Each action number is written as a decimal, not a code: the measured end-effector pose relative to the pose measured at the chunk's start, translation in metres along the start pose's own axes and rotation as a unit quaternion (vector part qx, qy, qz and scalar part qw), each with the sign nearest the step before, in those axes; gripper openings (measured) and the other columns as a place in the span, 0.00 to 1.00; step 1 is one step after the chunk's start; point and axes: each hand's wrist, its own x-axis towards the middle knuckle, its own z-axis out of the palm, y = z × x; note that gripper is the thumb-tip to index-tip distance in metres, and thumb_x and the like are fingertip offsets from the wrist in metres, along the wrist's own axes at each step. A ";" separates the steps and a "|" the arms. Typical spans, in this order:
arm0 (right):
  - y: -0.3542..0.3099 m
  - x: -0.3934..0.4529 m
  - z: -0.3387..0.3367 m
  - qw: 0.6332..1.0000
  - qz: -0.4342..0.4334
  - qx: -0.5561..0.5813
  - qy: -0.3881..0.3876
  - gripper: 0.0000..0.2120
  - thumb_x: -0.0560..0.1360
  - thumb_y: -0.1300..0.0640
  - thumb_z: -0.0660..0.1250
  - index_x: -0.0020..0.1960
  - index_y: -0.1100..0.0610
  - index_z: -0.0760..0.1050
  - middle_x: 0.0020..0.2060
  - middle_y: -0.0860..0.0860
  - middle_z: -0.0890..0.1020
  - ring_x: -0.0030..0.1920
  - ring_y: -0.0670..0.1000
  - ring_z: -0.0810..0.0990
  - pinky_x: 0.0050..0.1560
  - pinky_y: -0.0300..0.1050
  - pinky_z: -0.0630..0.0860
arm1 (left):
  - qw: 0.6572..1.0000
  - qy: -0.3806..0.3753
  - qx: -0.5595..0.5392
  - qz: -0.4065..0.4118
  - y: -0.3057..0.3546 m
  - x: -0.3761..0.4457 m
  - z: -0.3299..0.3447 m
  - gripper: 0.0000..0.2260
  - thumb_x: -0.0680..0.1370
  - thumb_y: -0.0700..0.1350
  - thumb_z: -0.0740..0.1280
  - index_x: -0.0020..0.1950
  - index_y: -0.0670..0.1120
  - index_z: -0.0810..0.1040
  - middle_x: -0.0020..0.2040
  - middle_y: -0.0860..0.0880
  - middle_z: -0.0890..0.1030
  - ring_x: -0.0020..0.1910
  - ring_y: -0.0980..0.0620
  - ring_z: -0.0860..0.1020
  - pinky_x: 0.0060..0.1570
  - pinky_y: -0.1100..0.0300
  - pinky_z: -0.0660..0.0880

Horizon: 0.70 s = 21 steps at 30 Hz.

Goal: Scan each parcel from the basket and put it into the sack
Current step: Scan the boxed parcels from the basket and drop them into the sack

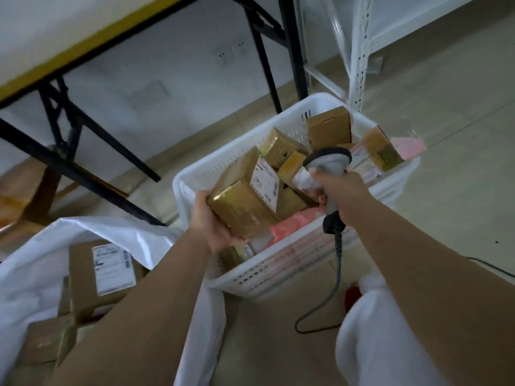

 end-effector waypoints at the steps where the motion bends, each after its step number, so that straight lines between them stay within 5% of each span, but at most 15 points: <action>1: 0.000 -0.015 0.005 1.000 -0.019 -0.020 -0.005 0.16 0.77 0.49 0.69 0.56 0.61 0.75 0.34 0.56 0.76 0.33 0.53 0.75 0.34 0.45 0.68 | 1.000 -0.020 -0.022 0.008 -0.003 -0.012 -0.010 0.28 0.74 0.63 0.53 0.63 0.49 0.79 0.61 0.40 0.81 0.62 0.36 0.75 0.61 0.34 0.69; 5: 0.004 -0.061 0.041 0.999 -0.047 0.003 -0.022 0.24 0.76 0.45 0.69 0.57 0.67 0.73 0.31 0.52 0.71 0.30 0.47 0.71 0.27 0.36 0.71 | 0.993 -0.087 -0.080 0.030 -0.017 -0.053 -0.046 0.30 0.76 0.64 0.51 0.67 0.49 0.76 0.63 0.38 0.79 0.64 0.34 0.74 0.62 0.31 0.67; 7: 0.005 -0.085 0.060 0.998 -0.029 0.031 -0.037 0.21 0.75 0.45 0.71 0.55 0.59 0.68 0.32 0.51 0.71 0.32 0.43 0.70 0.33 0.36 0.74 | 0.990 -0.098 -0.082 0.054 -0.019 -0.074 -0.058 0.27 0.78 0.61 0.51 0.67 0.47 0.76 0.62 0.38 0.80 0.62 0.34 0.76 0.60 0.29 0.69; 12: 0.003 -0.131 0.101 0.993 -0.082 0.014 -0.083 0.20 0.70 0.54 0.77 0.53 0.66 0.77 0.31 0.54 0.80 0.24 0.46 0.74 0.26 0.40 0.74 | 0.971 0.078 0.076 0.212 -0.007 -0.127 -0.093 0.12 0.84 0.44 0.57 0.62 0.47 0.77 0.51 0.44 0.82 0.46 0.44 0.82 0.37 0.50 0.82; 15: -0.003 -0.156 0.117 0.985 -0.149 -0.020 -0.082 0.14 0.71 0.59 0.76 0.51 0.65 0.77 0.31 0.54 0.80 0.22 0.45 0.75 0.25 0.39 0.73 | 0.952 0.088 0.198 0.218 0.005 -0.159 -0.118 0.15 0.83 0.54 0.60 0.63 0.47 0.78 0.57 0.44 0.81 0.55 0.43 0.81 0.47 0.51 0.82; 18: -0.003 -0.182 0.130 0.975 -0.200 -0.055 -0.084 0.12 0.71 0.58 0.76 0.49 0.61 0.76 0.34 0.54 0.82 0.22 0.43 0.76 0.24 0.37 0.72 | 0.950 0.039 0.241 0.196 0.018 -0.189 -0.135 0.30 0.71 0.69 0.64 0.62 0.49 0.77 0.57 0.47 0.81 0.57 0.45 0.79 0.56 0.49 0.79; 21: -0.005 -0.206 0.141 0.965 -0.229 -0.071 -0.102 0.10 0.72 0.58 0.75 0.44 0.59 0.74 0.31 0.54 0.79 0.22 0.46 0.75 0.24 0.39 0.71 | 0.933 0.041 0.296 0.200 0.021 -0.208 -0.150 0.32 0.65 0.67 0.73 0.62 0.49 0.79 0.54 0.49 0.84 0.56 0.47 0.81 0.60 0.47 0.77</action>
